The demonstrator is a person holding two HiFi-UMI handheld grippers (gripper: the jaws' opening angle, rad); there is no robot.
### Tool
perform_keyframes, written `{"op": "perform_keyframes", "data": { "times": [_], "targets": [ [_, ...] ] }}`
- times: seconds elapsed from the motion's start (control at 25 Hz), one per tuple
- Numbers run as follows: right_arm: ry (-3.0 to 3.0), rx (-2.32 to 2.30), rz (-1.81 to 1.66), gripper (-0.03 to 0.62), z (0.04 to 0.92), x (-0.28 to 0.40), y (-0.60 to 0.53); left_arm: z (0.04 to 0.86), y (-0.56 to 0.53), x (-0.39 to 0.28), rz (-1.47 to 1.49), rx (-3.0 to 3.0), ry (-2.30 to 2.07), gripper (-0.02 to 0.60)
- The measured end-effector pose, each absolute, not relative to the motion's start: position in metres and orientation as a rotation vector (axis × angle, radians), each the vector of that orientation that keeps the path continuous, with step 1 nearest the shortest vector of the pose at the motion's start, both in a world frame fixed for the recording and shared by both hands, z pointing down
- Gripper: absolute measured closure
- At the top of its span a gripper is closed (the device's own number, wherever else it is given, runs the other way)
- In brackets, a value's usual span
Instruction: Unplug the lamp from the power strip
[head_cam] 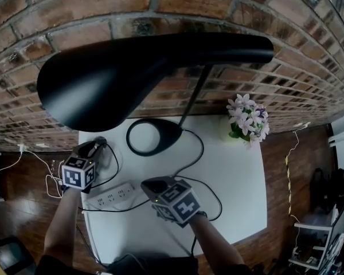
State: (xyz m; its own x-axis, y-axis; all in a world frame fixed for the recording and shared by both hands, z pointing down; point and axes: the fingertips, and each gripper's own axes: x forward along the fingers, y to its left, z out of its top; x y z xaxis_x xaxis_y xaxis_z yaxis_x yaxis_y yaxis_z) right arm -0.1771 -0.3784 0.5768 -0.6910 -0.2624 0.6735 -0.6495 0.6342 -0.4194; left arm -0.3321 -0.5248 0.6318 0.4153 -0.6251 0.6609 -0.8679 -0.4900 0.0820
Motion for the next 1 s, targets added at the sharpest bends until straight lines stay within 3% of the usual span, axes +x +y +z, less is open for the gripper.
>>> {"op": "perform_keyframes", "data": {
  "times": [0.56, 0.64, 0.76, 1.0],
  "targets": [
    [-2.328, 0.676, 0.875, 0.591, 0.562, -0.183, -0.371, 0.595, -0.51, -0.338, 0.645, 2.301, -1.235, 0.449],
    [-2.327, 0.678, 0.859, 0.591, 0.559, -0.182, -0.367, 0.586, -0.504, -0.338, 0.642, 2.309, -1.233, 0.479],
    [-2.329, 0.702, 0.85, 0.591, 0.553, -0.179, -0.365, 0.569, -0.497, -0.337, 0.653, 2.349, -1.241, 0.588],
    [-2.374, 0.731, 0.836, 0.591, 0.534, -0.186, -0.358, 0.545, -0.479, -0.35, 0.661, 2.38, -1.264, 0.586]
  ]
}}
